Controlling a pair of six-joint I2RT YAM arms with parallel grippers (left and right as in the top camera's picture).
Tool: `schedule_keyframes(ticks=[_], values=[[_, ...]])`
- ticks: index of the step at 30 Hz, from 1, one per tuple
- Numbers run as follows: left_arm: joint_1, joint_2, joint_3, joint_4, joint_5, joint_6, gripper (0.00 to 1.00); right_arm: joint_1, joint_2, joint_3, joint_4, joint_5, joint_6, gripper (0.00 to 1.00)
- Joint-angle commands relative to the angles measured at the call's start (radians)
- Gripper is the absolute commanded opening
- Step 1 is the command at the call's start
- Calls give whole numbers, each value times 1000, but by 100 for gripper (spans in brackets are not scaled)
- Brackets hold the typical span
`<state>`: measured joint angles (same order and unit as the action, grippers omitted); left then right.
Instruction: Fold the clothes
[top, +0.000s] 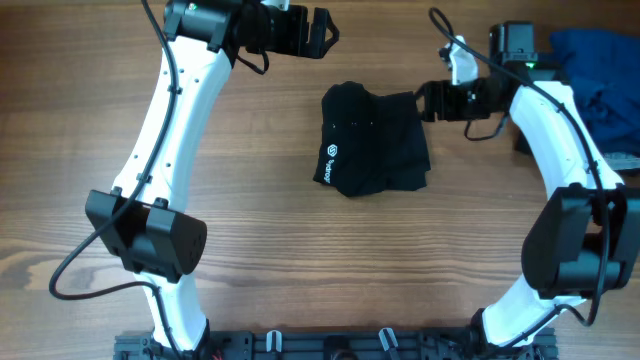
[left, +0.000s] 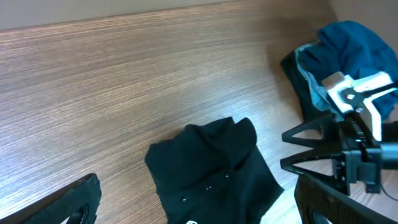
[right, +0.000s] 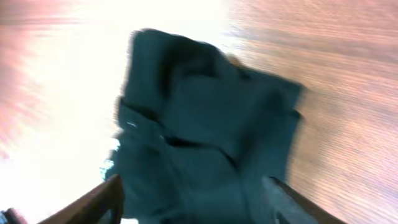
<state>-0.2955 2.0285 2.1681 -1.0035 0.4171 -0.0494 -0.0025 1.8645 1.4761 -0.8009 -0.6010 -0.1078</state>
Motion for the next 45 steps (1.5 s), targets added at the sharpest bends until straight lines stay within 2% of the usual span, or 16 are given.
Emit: schedule_keyframes(ticks=[1,6,9,17,25,30,36,41,45], values=[[2,3,-3,-1,-30,19,100,56,54,-10,45,-126,10,64],[4,3,-3,-5,-31,19,100,113,136,-10,91,-141,11,65],[4,3,-3,-8,-31,19,100,117,196,-10,97,-125,39,69],[7,3,-3,-37,-85,19,100,50,323,-11,77,-85,89,72],[8,3,-3,-41,-105,19,100,20,340,-10,43,44,89,74],[8,3,-3,-41,-109,20,100,19,301,3,28,-29,86,75],[8,3,-3,-42,-147,19,100,14,149,20,-12,-18,89,80],[8,3,-3,-52,-247,19,100,-18,19,20,-87,174,209,80],[8,3,-3,-52,-274,19,100,-39,17,2,-116,268,238,82]])
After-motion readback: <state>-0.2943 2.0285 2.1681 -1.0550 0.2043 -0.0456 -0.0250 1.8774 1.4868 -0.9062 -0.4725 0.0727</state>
